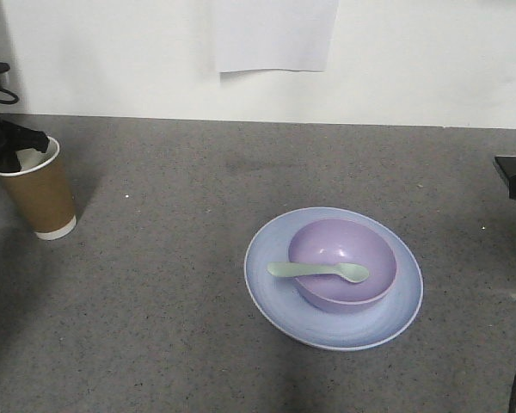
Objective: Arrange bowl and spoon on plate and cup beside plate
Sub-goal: 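Grip the paper cup rim with the left gripper and slide it toward the plate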
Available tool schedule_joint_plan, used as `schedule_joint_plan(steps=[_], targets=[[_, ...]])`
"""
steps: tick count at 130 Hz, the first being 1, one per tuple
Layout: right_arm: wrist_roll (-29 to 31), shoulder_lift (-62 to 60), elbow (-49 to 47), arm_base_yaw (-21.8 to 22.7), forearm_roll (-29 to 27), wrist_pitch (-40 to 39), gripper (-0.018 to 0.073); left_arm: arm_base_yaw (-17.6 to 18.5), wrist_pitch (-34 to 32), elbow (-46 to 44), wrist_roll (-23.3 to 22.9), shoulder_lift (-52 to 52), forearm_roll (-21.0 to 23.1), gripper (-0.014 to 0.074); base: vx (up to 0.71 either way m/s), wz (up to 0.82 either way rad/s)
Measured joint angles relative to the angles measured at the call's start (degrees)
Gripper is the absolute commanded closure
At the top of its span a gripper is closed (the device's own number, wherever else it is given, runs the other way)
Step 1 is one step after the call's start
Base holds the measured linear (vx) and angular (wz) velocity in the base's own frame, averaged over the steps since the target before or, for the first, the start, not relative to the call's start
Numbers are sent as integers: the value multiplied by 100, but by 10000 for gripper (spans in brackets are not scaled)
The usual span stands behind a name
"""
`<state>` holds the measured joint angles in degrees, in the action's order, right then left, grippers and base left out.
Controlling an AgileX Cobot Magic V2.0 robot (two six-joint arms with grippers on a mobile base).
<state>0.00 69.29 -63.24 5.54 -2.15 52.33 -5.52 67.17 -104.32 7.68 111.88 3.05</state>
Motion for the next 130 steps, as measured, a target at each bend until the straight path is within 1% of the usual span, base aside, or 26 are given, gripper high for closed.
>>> schedule_joint_plan(steps=[13, 27, 33, 43, 58, 67, 70, 111, 130], targets=[[0, 0, 0, 0, 0, 2, 560, 31, -46, 0, 179, -26, 111, 605, 0, 0], [0, 0, 0, 0, 0, 14, 560, 137, -58, 0, 503, -120, 192, 605, 0, 0], [0, 0, 0, 0, 0, 14, 560, 222, -58, 0, 706, -175, 264, 605, 0, 0], [0, 0, 0, 0, 0, 27, 560, 389, -37, 0, 907, -234, 409, 605, 0, 0], [0, 0, 0, 0, 0, 38, 560, 750, -8, 0, 1142, -325, 776, 605, 0, 0], [0, 0, 0, 0, 0, 38, 560, 948, -3, 0, 1210, -345, 871, 605, 0, 0], [0, 0, 0, 0, 0, 44, 560, 1082, -3, 0, 1251, -352, 911, 605, 0, 0], [0, 0, 0, 0, 0, 49, 560, 2273, 8, 0, 1294, -352, 989, 605, 0, 0], [0, 0, 0, 0, 0, 49, 560, 2610, 21, 0, 1300, -339, 999, 603, 0, 0]])
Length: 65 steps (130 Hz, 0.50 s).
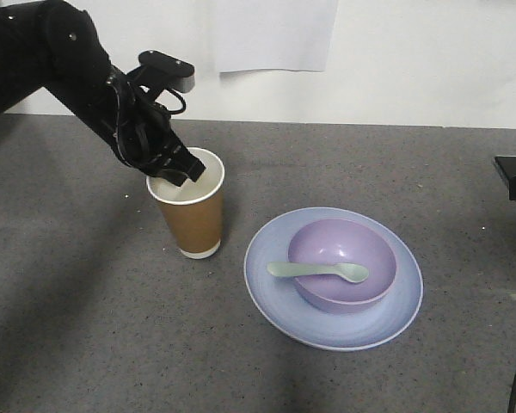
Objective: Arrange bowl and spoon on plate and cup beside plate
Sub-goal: 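Grip the paper cup rim with the left gripper and slide it toward the plate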
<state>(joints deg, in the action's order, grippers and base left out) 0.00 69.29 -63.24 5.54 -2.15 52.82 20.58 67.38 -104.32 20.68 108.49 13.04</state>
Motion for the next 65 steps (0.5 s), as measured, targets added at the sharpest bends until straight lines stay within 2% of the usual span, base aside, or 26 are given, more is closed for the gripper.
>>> schedule_joint_plan(steps=[31, 65], targets=[[0, 0, 0, 0, 0, 5, 560, 377, 26, 0, 5, 150, 0, 603, 0, 0], [0, 0, 0, 0, 0, 5, 560, 414, 26, 0, -83, 280, -88, 596, 0, 0]])
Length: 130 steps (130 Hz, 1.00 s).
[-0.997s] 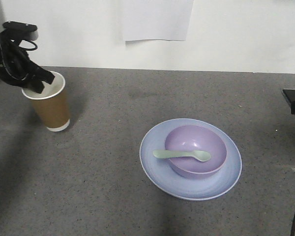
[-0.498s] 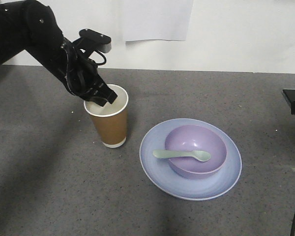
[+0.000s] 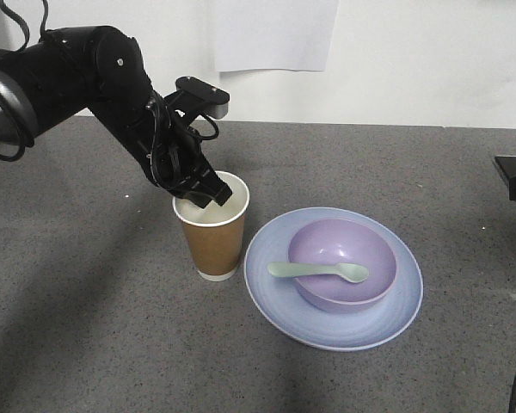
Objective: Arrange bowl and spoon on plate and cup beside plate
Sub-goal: 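Grip the paper cup rim with the left gripper and slide it toward the plate, then release the paper cup and raise the left gripper away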
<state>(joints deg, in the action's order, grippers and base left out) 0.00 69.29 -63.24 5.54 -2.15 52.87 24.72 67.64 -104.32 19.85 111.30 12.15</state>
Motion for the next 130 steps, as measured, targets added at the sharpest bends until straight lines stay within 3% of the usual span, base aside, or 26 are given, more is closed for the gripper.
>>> schedule_joint_plan(steps=[39, 84, 111, 130], targets=[[0, 0, 0, 0, 0, 0, 560, 0, 0, 0, -12, 0, -4, 520, 0, 0], [0, 0, 0, 0, 0, 0, 560, 0, 0, 0, -12, 0, -120, 297, 0, 0], [0, 0, 0, 0, 0, 0, 560, 0, 0, -43, -32, -46, -256, 290, 0, 0], [0, 0, 0, 0, 0, 0, 560, 0, 25, -560, -473, -64, -486, 290, 0, 0]])
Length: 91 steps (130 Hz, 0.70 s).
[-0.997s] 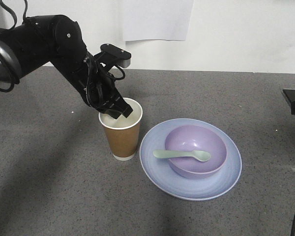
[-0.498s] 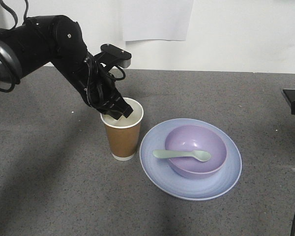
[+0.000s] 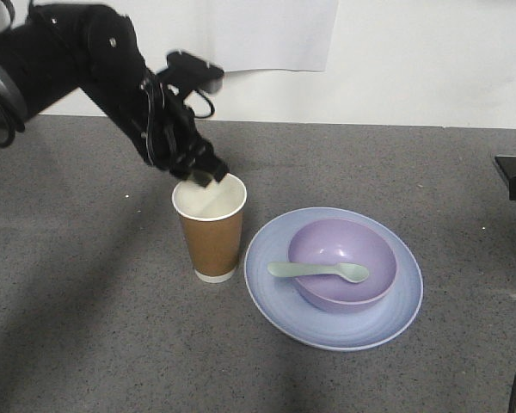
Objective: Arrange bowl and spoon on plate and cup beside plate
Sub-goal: 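Release the paper cup and raise the left gripper away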
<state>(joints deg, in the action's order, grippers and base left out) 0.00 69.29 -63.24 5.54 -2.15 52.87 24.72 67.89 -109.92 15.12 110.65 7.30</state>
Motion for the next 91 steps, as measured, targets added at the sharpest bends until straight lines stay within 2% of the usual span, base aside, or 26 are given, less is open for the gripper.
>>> schedule_joint_plan(steps=[23, 45, 52, 63, 91], targets=[[0, 0, 0, 0, 0, 0, 560, 0, 114, -556, -272, -50, -343, 332, 0, 0], [0, 0, 0, 0, -5, 0, 560, -43, 235, -639, -513, -225, -945, 448, 0, 0], [0, 0, 0, 0, -2, 5, 560, -115, 242, -639, -639, -303, -1056, 512, 0, 0], [0, 0, 0, 0, -2, 5, 560, -346, 241, -630, -740, -449, -1047, 606, 0, 0], [0, 0, 0, 0, -2, 5, 560, -953, 79, -118, -693, -791, -567, 605, 0, 0]])
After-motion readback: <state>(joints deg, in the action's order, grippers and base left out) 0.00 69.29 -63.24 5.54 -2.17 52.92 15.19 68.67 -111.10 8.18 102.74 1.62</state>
